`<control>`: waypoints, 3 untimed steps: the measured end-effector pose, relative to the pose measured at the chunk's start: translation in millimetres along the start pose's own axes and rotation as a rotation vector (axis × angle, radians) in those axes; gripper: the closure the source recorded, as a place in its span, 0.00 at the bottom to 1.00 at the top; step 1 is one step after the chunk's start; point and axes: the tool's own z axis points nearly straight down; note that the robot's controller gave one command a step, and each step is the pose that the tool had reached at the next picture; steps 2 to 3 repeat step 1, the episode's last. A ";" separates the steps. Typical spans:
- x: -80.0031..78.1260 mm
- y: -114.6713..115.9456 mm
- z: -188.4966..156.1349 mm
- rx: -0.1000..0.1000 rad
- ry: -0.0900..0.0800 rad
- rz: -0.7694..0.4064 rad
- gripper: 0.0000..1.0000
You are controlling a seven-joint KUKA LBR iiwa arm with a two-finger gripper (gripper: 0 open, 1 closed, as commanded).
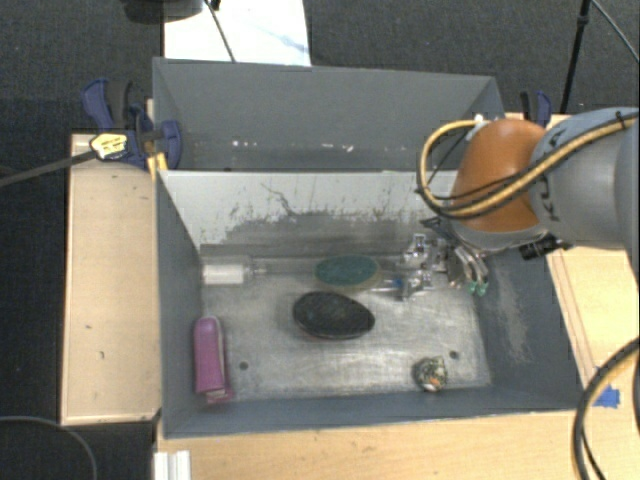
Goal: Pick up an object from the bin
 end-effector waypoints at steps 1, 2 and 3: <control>6.5 6.5 -148.1 -0.001 0.006 -0.088 1.00; 6.5 6.5 -148.1 -0.001 0.006 -0.088 1.00; 6.5 6.5 -148.1 -0.001 0.006 -0.088 1.00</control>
Offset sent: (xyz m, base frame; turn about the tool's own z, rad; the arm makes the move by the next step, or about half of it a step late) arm -0.0110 0.0069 0.1422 -0.0883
